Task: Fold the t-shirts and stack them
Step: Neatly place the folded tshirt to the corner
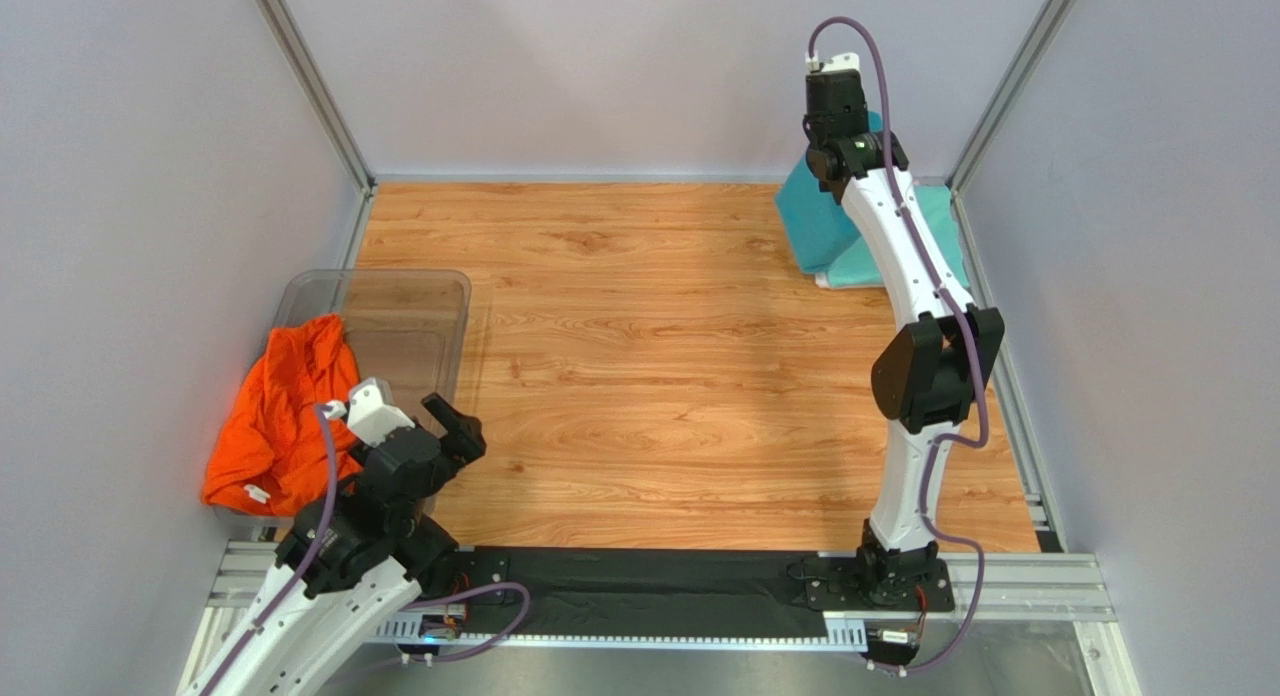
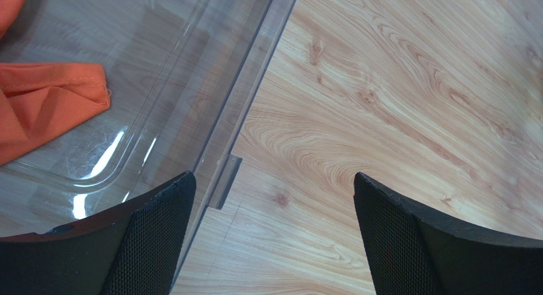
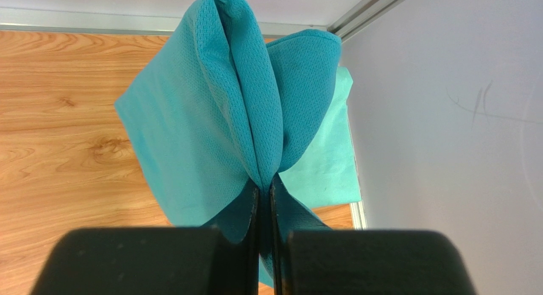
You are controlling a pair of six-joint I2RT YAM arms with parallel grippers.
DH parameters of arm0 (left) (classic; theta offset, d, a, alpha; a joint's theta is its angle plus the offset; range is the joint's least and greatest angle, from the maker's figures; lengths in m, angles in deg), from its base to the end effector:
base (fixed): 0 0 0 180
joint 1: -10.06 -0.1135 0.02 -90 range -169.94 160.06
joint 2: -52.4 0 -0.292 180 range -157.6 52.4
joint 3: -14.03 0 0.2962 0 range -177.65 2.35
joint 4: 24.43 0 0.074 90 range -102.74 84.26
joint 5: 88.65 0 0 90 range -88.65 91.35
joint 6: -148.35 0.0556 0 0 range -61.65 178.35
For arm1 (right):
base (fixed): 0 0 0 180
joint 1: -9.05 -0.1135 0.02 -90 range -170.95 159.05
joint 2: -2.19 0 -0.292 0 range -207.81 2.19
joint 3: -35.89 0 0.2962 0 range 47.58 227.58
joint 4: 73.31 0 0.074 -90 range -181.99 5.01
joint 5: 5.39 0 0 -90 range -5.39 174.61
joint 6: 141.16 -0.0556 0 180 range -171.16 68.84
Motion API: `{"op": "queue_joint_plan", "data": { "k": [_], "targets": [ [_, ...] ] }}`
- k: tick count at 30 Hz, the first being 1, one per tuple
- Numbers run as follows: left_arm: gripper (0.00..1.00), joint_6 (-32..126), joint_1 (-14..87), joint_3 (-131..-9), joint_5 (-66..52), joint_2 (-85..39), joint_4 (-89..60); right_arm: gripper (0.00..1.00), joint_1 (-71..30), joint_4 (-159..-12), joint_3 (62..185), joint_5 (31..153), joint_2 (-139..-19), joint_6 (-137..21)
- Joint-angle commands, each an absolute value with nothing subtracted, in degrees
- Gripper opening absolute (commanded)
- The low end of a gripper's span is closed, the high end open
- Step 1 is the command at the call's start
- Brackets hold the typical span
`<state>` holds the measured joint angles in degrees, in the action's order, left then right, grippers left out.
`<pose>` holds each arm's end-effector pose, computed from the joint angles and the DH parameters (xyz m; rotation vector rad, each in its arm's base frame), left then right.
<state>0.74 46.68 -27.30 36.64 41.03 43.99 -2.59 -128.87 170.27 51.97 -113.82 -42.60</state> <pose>0.0864 -0.0242 0.2447 -0.6969 1.9984 -0.2872 0.5207 0.0766 0.3962 -0.0690 2.1628 -0.5982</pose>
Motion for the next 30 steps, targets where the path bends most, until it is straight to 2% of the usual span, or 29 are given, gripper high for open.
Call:
{"op": "queue_joint_plan", "data": {
  "k": [1,21,30],
  "targets": [
    [1.0,1.31,46.8,-27.54,38.35,39.92,42.72,0.0,0.07,-127.97,172.38,50.6,-115.58,-43.78],
    [1.0,0.34,46.8,-28.77,39.58,38.69,44.12,0.0,8.52,-127.01,172.39,54.9,-119.98,-44.39],
    [1.0,-0.8,46.8,-29.64,40.2,38.52,45.71,0.0,14.58,-125.42,172.21,61.93,-122.44,-45.71]
  ]
}}
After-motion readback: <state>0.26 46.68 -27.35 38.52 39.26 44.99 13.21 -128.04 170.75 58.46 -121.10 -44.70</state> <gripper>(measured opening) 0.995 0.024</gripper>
